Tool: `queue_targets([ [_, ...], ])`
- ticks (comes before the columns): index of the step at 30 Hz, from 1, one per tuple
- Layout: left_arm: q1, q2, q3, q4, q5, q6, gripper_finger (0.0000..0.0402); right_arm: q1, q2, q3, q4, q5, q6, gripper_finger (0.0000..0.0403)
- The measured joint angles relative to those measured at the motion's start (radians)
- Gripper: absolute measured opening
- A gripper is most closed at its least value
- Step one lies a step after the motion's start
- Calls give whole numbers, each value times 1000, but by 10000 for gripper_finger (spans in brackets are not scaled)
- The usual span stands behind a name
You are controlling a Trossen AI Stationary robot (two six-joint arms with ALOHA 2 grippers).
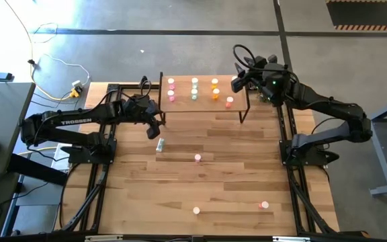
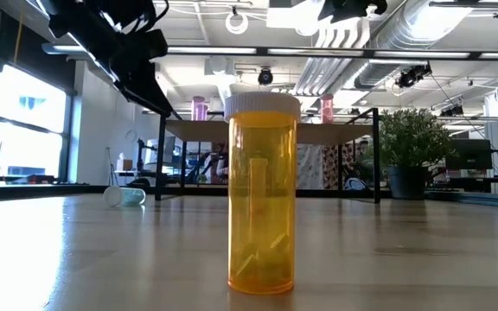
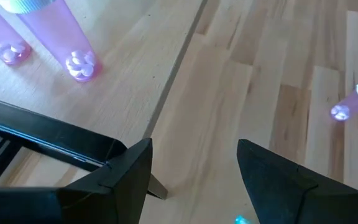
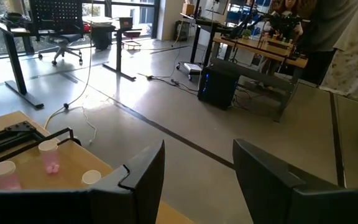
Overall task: Pick and place medicine bottles onto shelf by color
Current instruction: Adjust the orange pill bottle
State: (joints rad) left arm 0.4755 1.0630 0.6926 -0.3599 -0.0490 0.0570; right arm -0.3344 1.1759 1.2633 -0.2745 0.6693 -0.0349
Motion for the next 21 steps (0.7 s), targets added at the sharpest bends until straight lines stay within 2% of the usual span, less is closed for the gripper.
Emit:
queue_targets([
  [6, 34, 0, 0, -9, -4, 0, 225, 0, 0, 0, -15, -1, 7, 181],
  [15, 61, 0, 0, -10, 16, 2, 225, 0, 0, 0, -44, -58, 39, 181],
  [17, 58, 0, 0, -10, 19, -2, 225, 0, 0, 0, -49, -92, 61, 181],
  [21, 42, -3, 0, -10, 31, -39, 225, 0, 0, 0, -116, -223, 122, 181],
])
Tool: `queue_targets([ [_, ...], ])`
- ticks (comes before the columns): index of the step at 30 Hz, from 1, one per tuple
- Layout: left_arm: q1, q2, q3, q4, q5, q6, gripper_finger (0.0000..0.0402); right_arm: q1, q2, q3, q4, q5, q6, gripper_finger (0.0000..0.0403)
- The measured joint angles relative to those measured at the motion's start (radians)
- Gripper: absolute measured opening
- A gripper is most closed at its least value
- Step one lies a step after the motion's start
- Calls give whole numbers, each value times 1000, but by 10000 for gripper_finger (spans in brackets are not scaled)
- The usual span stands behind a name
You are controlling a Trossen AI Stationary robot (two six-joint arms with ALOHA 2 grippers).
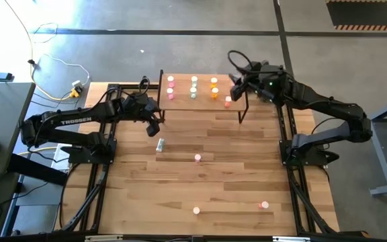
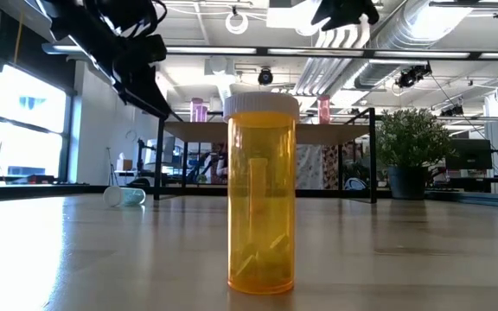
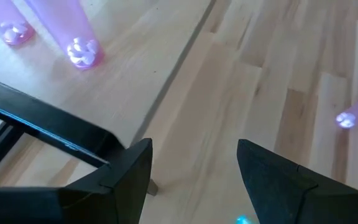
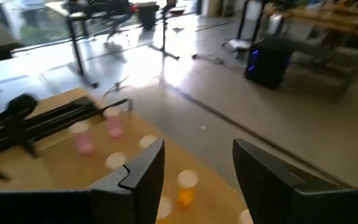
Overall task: Pick and place medicine bottles onto shelf by color
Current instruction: Adjust the orange pill bottle
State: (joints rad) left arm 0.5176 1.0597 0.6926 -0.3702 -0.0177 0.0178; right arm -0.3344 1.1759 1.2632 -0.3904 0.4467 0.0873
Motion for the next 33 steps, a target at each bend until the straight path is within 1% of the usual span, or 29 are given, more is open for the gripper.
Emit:
queue_targets([
  [4, -29, -24, 0, 11, 2, -29, 225, 0, 0, 0, -131, -153, 108, 181],
  [7, -50, -47, 0, 41, -29, -33, 225, 4, 2, 0, -215, -246, 172, 181],
  [9, -57, -60, 0, 62, -50, -33, 225, 13, 2, 0, -263, -285, 185, 181],
  [15, -61, -77, 0, 140, -55, -37, 225, 54, 16, -2, -349, -351, 179, 181],
  [23, -61, -77, 0, 162, -55, -37, 225, 123, 112, -2, -380, -360, 133, 181],
  [28, -61, -77, 0, 160, -54, -41, 225, 138, 170, -2, -384, -325, 88, 181],
  [33, -61, -77, 0, 160, -55, -41, 225, 132, 214, -2, -384, -239, 91, 181],
])
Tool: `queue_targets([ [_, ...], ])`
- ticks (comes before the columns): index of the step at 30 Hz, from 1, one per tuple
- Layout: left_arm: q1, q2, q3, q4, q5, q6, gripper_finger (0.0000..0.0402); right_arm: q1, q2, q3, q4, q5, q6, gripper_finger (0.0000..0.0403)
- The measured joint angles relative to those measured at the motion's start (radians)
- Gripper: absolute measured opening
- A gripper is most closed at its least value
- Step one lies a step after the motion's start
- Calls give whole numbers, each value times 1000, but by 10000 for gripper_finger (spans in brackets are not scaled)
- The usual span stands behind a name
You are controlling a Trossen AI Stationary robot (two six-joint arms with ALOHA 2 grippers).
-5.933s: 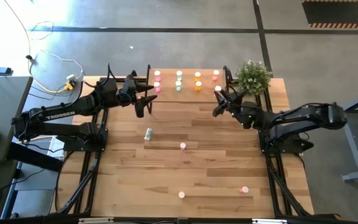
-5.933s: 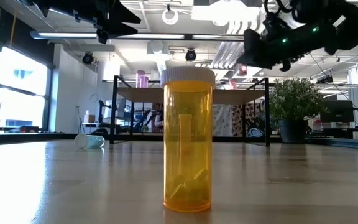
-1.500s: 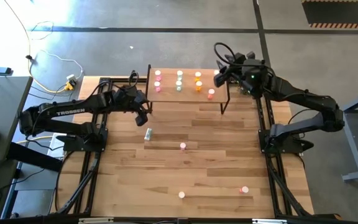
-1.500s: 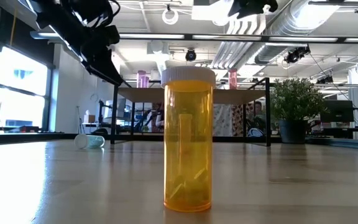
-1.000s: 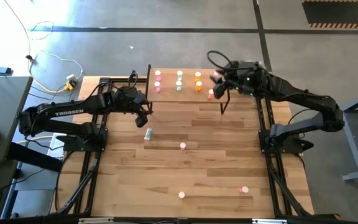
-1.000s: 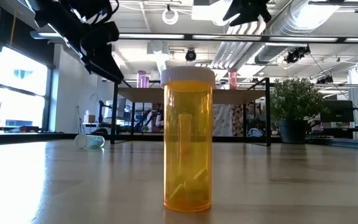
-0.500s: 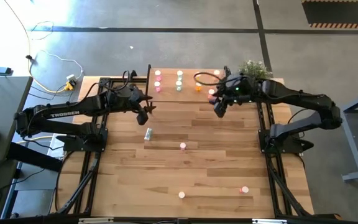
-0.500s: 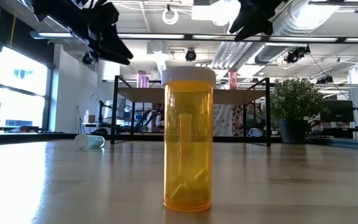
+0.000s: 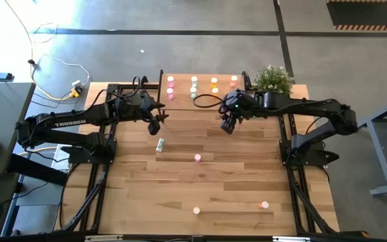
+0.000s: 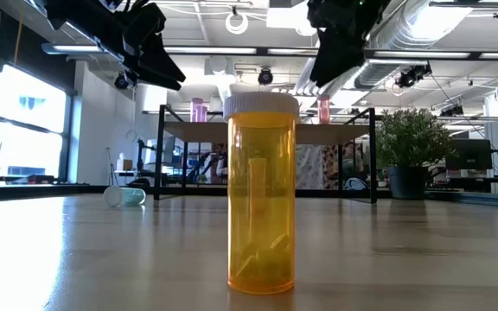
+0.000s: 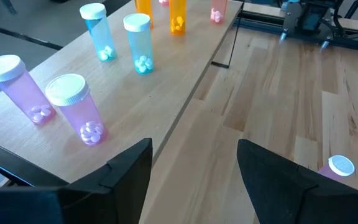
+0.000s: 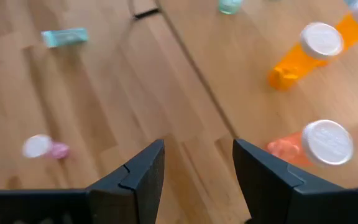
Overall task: Pick and place medicine bottles onto shelf by color
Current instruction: Adjust the orange pill bottle
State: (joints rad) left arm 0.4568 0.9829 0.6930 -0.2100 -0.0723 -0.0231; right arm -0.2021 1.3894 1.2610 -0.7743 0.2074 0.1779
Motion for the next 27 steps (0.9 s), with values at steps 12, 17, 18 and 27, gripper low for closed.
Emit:
queue_targets([
  [12, 0, 0, 0, -3, -3, -18, 225, -57, 71, 0, -1, 26, 24, 181],
  [17, 0, 0, 0, -3, -3, -18, 225, -81, 73, 0, -6, 28, 24, 181],
  [18, 0, 0, 0, -3, -4, -18, 225, -87, 73, 0, -7, 28, 24, 181],
  [27, 0, 1, 0, -3, -16, -18, 225, -125, 73, 0, -9, 29, 27, 181],
])
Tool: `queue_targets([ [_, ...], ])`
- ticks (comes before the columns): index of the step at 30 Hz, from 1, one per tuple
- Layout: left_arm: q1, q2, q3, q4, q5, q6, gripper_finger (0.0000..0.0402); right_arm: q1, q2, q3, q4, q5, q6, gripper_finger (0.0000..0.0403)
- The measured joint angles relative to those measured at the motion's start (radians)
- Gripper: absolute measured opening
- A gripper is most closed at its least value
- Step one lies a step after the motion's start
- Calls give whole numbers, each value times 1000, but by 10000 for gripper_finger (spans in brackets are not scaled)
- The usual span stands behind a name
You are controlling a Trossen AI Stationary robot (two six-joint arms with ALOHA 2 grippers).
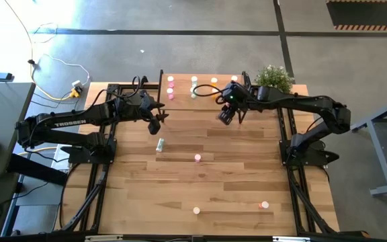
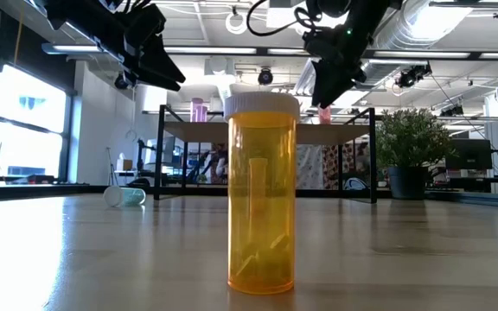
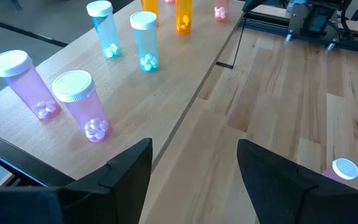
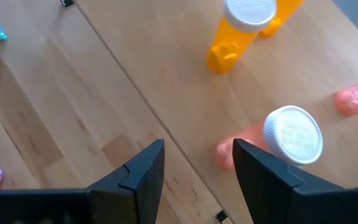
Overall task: Pick and place medicine bottles onto shelf by color
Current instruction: Adjust the orange pill bottle
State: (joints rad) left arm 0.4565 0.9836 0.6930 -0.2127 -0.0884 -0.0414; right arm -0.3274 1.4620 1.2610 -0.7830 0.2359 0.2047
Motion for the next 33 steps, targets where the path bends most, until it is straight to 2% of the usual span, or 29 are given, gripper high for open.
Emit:
queue_targets([
  [15, 0, 0, 0, 0, -2, 0, 225, -4, 0, 0, -9, -5, 38, 181],
  [24, 0, 0, 0, 0, -2, 0, 225, -5, -42, 0, -12, -4, 183, 181],
  [33, 0, 0, 0, 0, -2, 0, 225, -87, -80, 0, 3, -2, 377, 181],
])
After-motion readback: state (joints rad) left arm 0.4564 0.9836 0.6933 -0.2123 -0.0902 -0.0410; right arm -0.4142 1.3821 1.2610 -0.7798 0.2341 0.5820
